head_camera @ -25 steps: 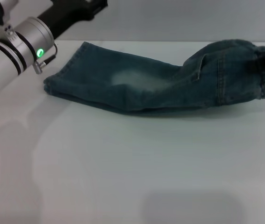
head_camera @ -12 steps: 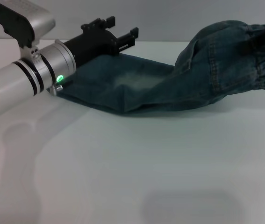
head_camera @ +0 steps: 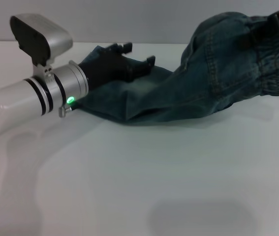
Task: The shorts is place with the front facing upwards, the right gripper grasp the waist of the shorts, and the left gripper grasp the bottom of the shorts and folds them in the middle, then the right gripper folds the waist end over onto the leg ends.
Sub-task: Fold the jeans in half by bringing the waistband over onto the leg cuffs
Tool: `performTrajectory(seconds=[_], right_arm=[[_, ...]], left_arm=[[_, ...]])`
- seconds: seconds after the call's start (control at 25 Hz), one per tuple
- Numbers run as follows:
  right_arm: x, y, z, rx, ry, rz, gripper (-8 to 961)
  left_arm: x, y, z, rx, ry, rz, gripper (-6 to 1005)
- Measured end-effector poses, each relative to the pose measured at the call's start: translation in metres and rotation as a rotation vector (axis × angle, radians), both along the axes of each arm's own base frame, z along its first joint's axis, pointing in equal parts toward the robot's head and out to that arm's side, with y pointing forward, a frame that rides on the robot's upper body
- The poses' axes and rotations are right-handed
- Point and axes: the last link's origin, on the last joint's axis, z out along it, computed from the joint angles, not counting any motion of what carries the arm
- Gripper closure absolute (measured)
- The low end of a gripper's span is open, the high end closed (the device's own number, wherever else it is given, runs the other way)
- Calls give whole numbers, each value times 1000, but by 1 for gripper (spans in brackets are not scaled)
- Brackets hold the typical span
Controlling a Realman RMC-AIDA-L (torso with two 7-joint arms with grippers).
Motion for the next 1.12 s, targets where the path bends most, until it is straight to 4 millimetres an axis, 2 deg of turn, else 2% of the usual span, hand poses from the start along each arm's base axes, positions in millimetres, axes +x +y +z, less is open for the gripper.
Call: performTrajectory(seconds=[0.4, 1.12], right_arm=[[-16, -4, -8, -62, 117, 13, 875], [-17, -4, -9, -76, 157, -2, 876]], left_arm=[[2, -9, -13, -77, 24, -9, 229], [15, -27, -28, -183, 47, -83, 229]])
